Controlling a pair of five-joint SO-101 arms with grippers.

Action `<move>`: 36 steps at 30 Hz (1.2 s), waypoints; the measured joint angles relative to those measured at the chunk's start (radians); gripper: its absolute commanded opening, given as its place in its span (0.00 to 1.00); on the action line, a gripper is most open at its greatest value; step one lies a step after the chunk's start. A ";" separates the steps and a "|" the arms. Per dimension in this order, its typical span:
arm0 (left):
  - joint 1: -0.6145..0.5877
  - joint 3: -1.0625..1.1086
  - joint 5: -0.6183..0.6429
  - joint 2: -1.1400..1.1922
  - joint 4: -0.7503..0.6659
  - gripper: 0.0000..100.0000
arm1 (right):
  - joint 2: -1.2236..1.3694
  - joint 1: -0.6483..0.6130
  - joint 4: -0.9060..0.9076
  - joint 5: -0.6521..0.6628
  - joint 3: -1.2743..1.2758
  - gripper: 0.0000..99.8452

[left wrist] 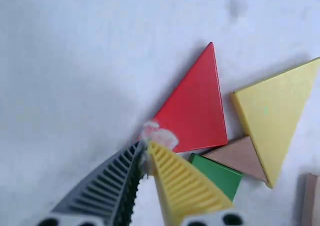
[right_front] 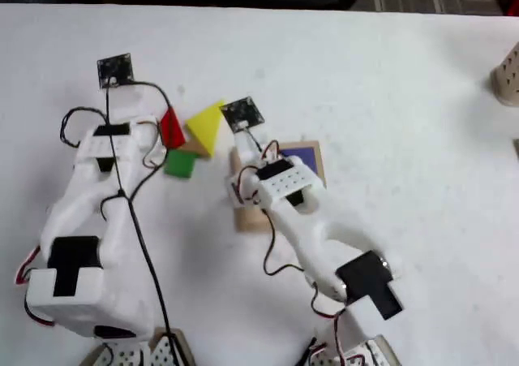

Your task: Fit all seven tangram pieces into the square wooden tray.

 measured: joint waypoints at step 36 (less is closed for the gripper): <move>0.000 0.000 0.000 0.009 0.000 0.02 | -0.256 0.236 0.106 0.120 0.253 0.02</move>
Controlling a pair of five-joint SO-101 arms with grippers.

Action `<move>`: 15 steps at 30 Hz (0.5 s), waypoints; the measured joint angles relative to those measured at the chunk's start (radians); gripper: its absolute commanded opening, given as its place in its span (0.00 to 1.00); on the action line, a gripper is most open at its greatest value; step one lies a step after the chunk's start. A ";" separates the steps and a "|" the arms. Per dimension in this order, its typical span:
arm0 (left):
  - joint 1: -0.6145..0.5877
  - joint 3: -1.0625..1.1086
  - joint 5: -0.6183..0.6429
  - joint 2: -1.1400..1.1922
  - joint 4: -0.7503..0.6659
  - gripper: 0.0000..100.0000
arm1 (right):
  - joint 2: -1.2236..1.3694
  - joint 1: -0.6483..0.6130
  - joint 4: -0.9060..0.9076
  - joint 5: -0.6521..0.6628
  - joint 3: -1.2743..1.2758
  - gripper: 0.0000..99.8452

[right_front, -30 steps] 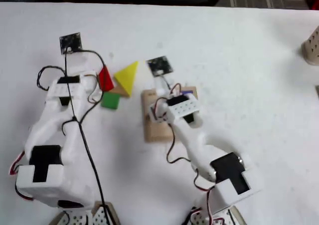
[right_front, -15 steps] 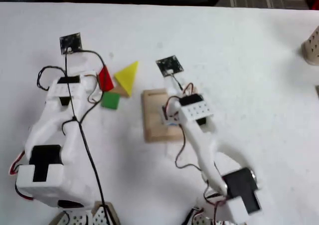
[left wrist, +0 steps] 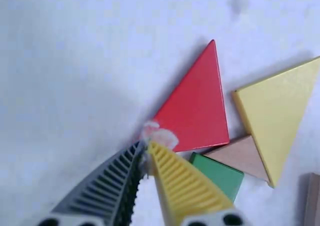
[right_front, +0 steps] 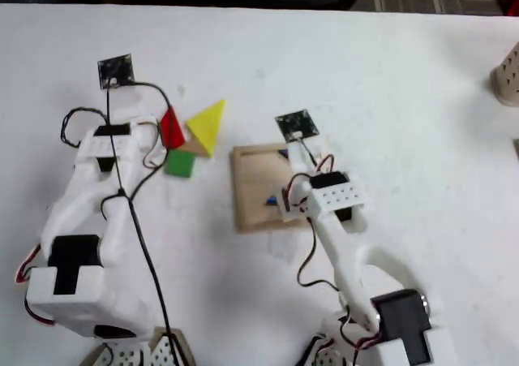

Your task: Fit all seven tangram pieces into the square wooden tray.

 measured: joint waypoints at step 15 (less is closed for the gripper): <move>0.006 0.000 0.000 0.000 0.003 0.02 | 0.150 0.009 -0.074 0.000 -0.118 0.02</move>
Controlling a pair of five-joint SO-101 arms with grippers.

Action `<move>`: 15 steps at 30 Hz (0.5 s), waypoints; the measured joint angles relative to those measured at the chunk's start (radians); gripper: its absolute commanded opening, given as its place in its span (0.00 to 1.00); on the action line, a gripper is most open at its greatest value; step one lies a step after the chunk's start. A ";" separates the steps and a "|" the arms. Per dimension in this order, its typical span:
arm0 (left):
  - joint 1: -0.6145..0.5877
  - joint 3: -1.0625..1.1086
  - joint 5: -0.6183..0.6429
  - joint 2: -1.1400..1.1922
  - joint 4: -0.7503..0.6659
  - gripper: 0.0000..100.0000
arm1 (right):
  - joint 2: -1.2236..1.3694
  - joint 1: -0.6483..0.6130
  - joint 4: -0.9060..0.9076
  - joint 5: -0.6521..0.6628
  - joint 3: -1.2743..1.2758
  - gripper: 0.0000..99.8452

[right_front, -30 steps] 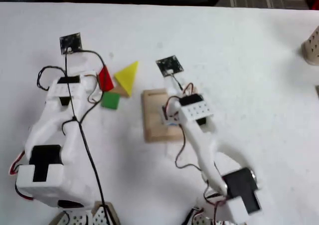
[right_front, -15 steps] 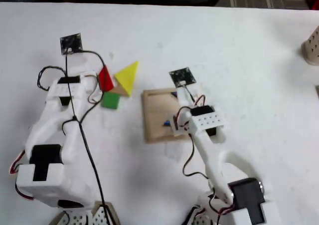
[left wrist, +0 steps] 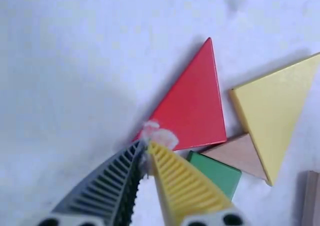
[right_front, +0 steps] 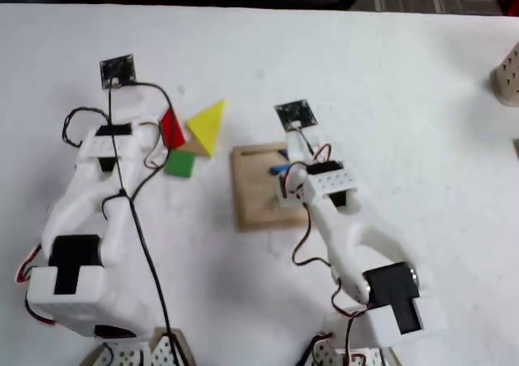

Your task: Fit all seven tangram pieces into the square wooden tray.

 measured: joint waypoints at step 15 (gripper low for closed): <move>0.008 0.000 0.000 0.000 0.000 0.02 | -0.041 -0.020 -0.115 0.000 -0.002 0.02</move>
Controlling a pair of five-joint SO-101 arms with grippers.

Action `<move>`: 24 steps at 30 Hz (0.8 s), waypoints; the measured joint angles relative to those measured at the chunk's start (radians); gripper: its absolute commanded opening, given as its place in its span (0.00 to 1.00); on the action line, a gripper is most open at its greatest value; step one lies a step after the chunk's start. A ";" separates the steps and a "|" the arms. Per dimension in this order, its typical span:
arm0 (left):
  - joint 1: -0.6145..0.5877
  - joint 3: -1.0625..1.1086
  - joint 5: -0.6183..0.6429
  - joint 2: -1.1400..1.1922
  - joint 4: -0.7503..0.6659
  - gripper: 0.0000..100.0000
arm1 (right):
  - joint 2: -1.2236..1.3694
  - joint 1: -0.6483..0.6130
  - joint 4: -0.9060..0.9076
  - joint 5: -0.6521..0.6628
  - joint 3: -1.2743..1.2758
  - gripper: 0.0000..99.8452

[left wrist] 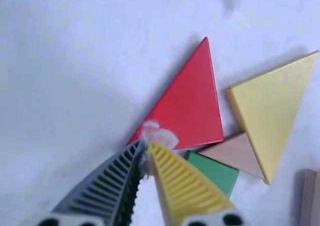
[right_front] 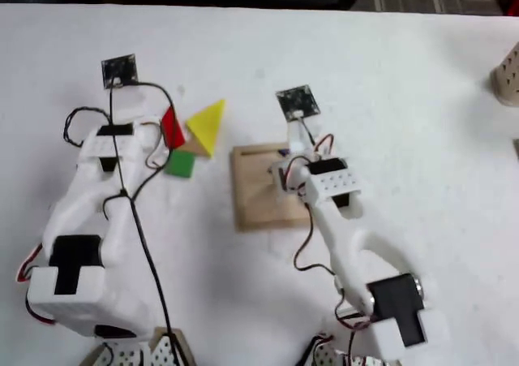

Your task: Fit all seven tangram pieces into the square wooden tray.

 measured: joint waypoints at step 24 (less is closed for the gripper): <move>0.000 0.000 0.000 0.000 0.000 0.02 | 0.075 -0.040 0.003 0.000 -0.049 0.02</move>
